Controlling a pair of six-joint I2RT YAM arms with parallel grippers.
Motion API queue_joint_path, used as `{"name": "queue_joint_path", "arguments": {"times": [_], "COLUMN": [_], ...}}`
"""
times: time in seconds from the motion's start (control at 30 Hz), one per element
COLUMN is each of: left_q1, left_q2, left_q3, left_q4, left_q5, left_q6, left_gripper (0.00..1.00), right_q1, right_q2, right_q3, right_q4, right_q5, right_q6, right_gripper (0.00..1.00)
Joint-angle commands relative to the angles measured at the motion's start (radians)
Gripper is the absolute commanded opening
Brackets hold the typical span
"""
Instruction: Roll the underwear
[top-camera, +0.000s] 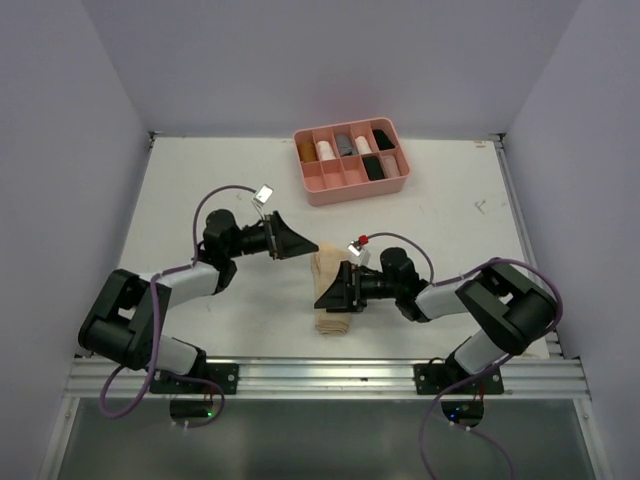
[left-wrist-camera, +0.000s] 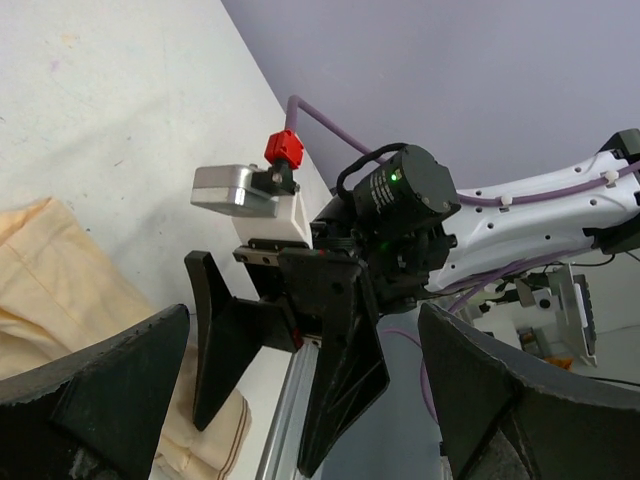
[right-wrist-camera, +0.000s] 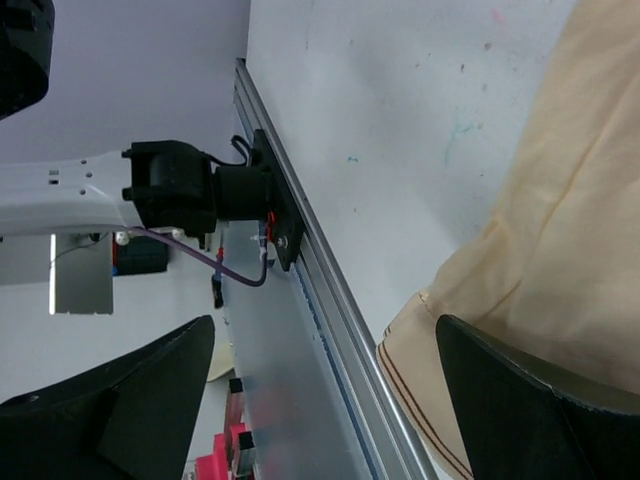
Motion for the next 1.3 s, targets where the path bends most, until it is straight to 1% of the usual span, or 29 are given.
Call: {"name": "queue_joint_path", "arguments": {"times": [0.0, 0.07, 0.1, 0.2, 0.23, 0.27, 0.37, 0.53, 0.57, 0.67, 0.8, 0.9, 1.07, 1.13, 1.27], "left_q1": [-0.025, -0.052, -0.063, -0.097, -0.104, -0.117, -0.134, -0.157, -0.160, -0.181, -0.203, -0.218, -0.220, -0.212, -0.174], "left_q2": [0.013, 0.016, 0.023, 0.043, 0.051, 0.062, 0.100, 0.142, 0.146, 0.184, 0.230, 0.258, 0.277, 0.277, 0.300], "left_q3": [-0.005, 0.007, 0.017, 0.004, -0.002, -0.012, -0.045, -0.099, -0.110, -0.108, -0.070, -0.047, -0.048, -0.044, -0.038], "left_q4": [0.060, 0.004, -0.080, -0.090, -0.093, -0.063, -0.011, 0.075, 0.122, 0.186, 0.213, 0.189, 0.065, 0.007, -0.060], "left_q5": [-0.018, -0.053, -0.062, -0.098, -0.105, -0.113, -0.111, -0.137, -0.142, -0.144, -0.156, -0.191, -0.300, -0.338, -0.371], "left_q6": [-0.012, 0.003, 0.019, 0.014, -0.008, -0.028, -0.096, -0.176, -0.188, -0.222, -0.251, -0.247, -0.188, -0.148, -0.096], "left_gripper": [1.00, 1.00, 1.00, 1.00, 1.00, 1.00, 1.00, 0.99, 0.98, 0.98, 0.98, 1.00, 1.00, 0.99, 0.97], "right_q1": [0.047, 0.056, 0.056, 0.058, 0.056, 0.058, 0.058, 0.058, 0.056, 0.056, 0.058, 0.059, 0.058, 0.059, 0.059], "right_q2": [0.013, 0.028, 0.030, 0.031, 0.039, 0.068, 0.131, 0.180, 0.182, 0.193, 0.186, 0.165, 0.117, 0.107, 0.099], "right_q3": [0.031, 0.018, 0.008, -0.004, -0.006, -0.009, -0.032, -0.074, -0.075, -0.076, -0.068, -0.068, -0.065, -0.068, -0.075], "right_q4": [0.020, 0.013, 0.026, -0.021, -0.030, -0.023, 0.080, 0.249, 0.259, 0.263, 0.241, 0.212, 0.143, 0.138, 0.120], "right_q5": [0.047, 0.070, 0.081, 0.120, 0.126, 0.120, 0.109, 0.113, 0.117, 0.120, 0.132, 0.140, 0.144, 0.140, 0.127], "right_q6": [-0.039, -0.053, -0.054, -0.110, -0.125, -0.143, -0.128, -0.078, -0.070, -0.071, -0.076, -0.091, -0.120, -0.124, -0.128], "right_gripper": [0.96, 0.96, 0.96, 0.96, 0.96, 0.96, 0.96, 0.95, 0.95, 0.95, 0.95, 0.95, 0.95, 0.95, 0.95]}}
